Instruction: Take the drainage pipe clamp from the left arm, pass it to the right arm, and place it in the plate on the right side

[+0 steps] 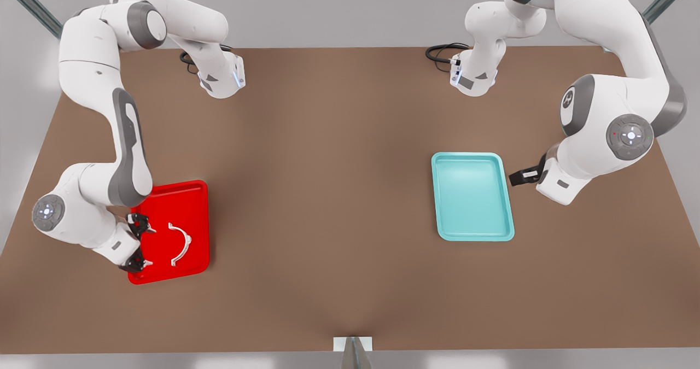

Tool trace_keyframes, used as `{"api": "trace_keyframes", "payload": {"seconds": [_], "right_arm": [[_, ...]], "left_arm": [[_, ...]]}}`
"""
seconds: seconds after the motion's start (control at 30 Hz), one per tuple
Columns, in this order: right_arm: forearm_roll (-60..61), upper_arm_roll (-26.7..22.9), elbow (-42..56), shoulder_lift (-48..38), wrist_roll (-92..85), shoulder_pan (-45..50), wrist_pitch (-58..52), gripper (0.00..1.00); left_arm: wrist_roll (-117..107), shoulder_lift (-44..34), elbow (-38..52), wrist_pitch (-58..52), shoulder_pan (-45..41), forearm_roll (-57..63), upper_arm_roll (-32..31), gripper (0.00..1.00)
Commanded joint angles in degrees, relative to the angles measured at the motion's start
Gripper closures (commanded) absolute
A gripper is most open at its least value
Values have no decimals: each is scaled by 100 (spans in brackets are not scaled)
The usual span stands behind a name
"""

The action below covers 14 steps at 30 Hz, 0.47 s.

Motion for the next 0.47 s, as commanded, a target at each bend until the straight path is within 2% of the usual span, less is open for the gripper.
{"api": "trace_keyframes", "payload": {"seconds": [0.0,0.03,0.07,0.13,0.23,0.43], "right_arm": [[-201,15,262,-127,6755,268,-1741,0],[-316,6,596,-171,8632,585,-2278,0],[-369,15,518,-390,8702,585,-2401,0],[-369,-20,-45,-1515,8711,480,-2795,0],[-228,-91,-404,-2183,8746,242,-3404,0],[-228,-82,-669,-2500,8949,181,-3359,0]], "left_arm": [[825,-7,2,-8,-5,6,-1,0],[825,-7,2,-8,4,6,-1,0],[825,-7,11,-8,4,6,-1,0],[825,-7,3,-8,4,6,-1,0],[825,-7,11,-17,13,6,-1,0],[825,-7,3,-17,13,6,-1,0]]}}
